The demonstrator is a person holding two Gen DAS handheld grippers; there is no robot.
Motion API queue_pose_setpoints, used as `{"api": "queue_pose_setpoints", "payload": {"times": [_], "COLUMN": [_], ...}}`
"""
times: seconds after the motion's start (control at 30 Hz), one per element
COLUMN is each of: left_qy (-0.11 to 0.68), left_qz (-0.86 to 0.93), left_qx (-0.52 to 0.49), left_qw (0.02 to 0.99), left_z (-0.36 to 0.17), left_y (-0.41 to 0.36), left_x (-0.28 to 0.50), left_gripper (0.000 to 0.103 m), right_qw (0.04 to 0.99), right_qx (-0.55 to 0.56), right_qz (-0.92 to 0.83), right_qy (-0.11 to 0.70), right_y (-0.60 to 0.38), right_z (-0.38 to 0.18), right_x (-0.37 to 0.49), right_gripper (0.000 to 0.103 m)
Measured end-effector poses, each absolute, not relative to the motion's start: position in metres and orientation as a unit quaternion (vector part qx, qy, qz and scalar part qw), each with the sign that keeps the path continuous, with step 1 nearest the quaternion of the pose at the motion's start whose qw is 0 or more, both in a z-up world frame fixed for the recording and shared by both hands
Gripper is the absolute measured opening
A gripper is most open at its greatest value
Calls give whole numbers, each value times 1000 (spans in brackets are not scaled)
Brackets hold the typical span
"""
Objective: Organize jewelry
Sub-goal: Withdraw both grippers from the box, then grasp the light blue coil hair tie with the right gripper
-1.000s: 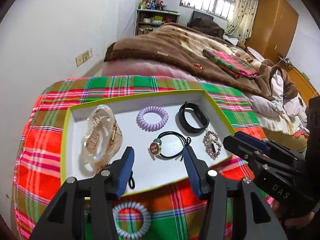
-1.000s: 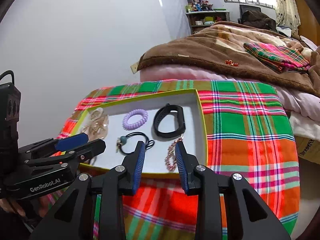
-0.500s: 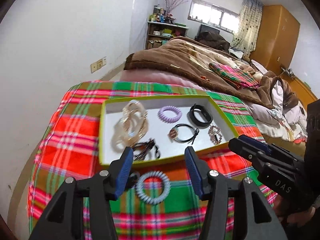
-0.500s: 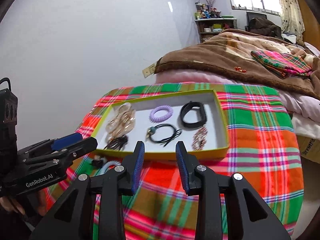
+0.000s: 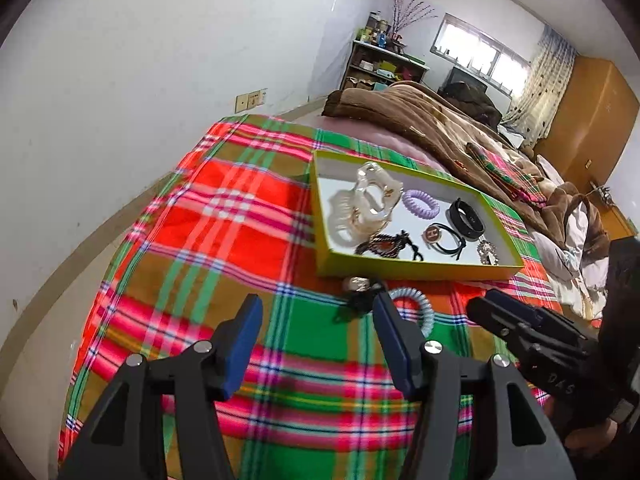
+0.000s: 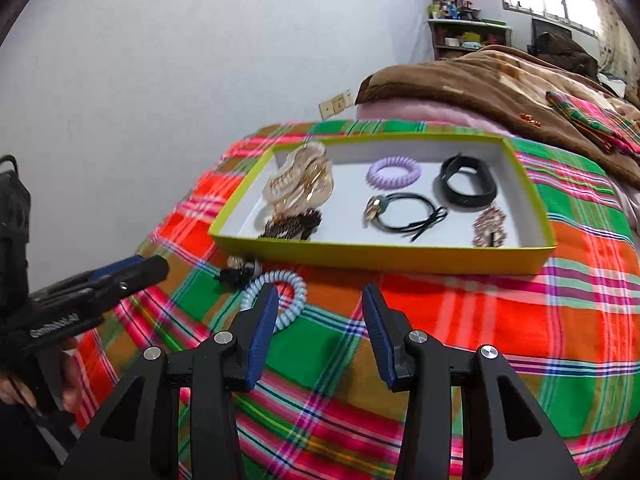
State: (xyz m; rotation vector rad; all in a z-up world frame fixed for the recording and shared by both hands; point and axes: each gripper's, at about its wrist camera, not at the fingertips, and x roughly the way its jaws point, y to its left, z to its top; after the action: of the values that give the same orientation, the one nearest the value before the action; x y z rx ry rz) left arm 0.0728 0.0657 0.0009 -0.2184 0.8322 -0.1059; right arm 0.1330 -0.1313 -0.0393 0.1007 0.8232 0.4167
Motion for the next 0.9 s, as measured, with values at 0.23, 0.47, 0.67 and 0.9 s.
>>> {"api": "queue_pose_setpoints", "payload": {"times": [0.23, 0.47, 0.67, 0.9], "left_qy": [407, 414, 417, 420], "left_qz": [-52, -57, -63, -64], "left_qx": [-120, -127, -128, -129], "left_qw": [904, 900, 898, 896], "left_z": [-8, -16, -19, -21], "left_y": [84, 96, 101, 102], "left_x": [66, 65, 66, 71], "left_gripper": [60, 60, 60, 60], "right_qw": [885, 884, 888, 889], "right_qx": [29, -12, -36, -56], "right_qz": [193, 183, 169, 164], "right_qy": [422, 429, 427, 424], "right_y": [-109, -87, -77, -73], "right_z": [-57, -66, -67, -68], "right_x": [145, 152, 150, 148], "right_gripper": [45, 44, 44, 38]}}
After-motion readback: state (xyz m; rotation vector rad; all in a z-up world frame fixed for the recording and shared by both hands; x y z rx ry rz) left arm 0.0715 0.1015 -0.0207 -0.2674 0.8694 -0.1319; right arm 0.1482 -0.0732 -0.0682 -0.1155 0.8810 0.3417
